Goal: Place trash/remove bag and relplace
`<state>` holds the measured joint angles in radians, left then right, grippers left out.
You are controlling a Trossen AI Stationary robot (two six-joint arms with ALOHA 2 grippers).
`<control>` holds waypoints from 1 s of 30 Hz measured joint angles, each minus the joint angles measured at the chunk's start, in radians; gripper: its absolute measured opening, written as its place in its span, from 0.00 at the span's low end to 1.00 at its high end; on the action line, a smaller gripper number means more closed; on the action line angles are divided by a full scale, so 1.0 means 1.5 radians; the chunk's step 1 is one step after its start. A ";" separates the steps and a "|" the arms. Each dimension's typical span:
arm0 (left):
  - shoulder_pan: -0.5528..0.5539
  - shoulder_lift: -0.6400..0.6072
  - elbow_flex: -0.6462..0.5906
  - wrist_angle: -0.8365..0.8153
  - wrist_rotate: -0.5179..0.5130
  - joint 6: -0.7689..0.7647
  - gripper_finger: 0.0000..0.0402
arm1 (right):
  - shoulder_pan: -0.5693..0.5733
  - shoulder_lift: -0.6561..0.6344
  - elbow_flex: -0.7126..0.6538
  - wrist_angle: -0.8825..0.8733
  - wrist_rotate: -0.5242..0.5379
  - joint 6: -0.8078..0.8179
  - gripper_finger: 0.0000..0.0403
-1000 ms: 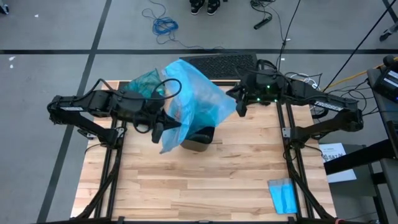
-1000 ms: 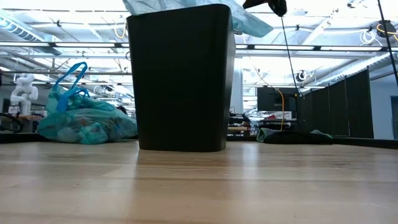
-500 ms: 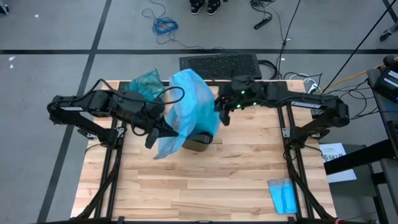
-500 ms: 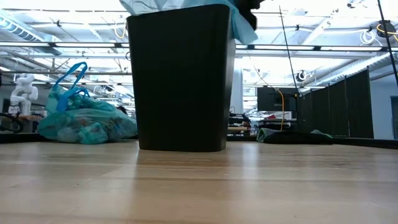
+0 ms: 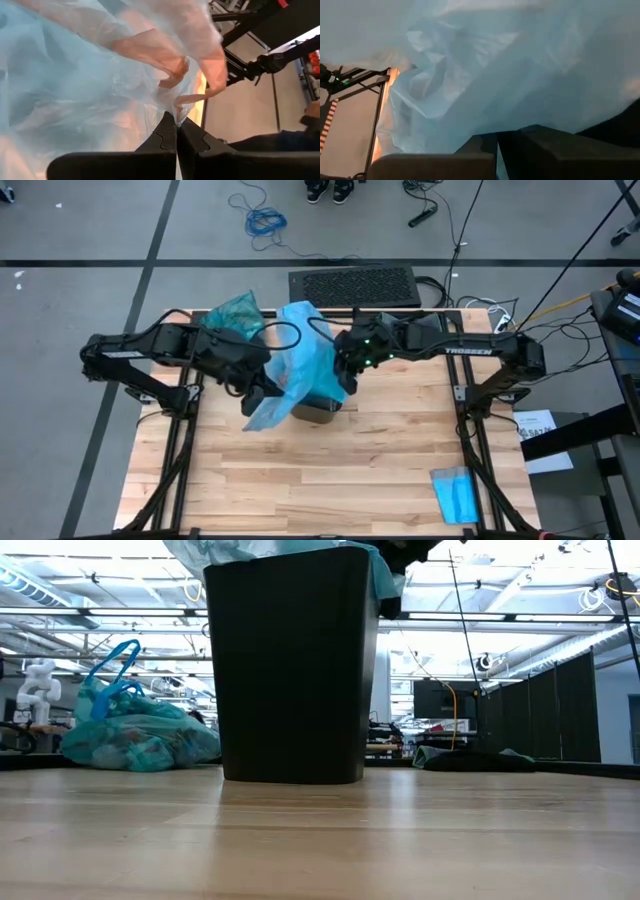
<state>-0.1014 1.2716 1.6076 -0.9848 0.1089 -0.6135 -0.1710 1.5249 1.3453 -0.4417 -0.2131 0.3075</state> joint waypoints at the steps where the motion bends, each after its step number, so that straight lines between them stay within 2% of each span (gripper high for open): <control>1: 0.002 0.003 0.000 0.000 0.000 0.002 0.00 | -0.002 -0.009 0.000 -0.001 0.003 0.002 0.00; 9: 0.007 0.012 -0.001 0.005 -0.003 0.018 0.00 | -0.004 -0.114 0.016 -0.034 0.083 -0.002 0.00; 16: 0.007 0.012 -0.001 0.005 -0.005 0.030 0.00 | 0.018 -0.178 0.016 -0.225 0.176 0.006 0.00; 21: 0.007 0.012 -0.001 0.004 -0.005 0.031 0.00 | 0.065 -0.183 0.015 -0.287 0.196 0.026 0.00; 25: 0.007 0.012 -0.001 0.004 -0.005 0.031 0.00 | 0.111 -0.179 -0.023 -0.261 0.194 0.055 0.00; 30: 0.007 0.012 -0.001 0.004 -0.005 0.037 0.00 | 0.134 -0.177 -0.103 -0.096 0.155 0.107 0.00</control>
<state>-0.0910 1.2897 1.6066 -0.9783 0.1009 -0.5579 0.0293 1.2589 1.1913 -0.5865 0.0196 0.4686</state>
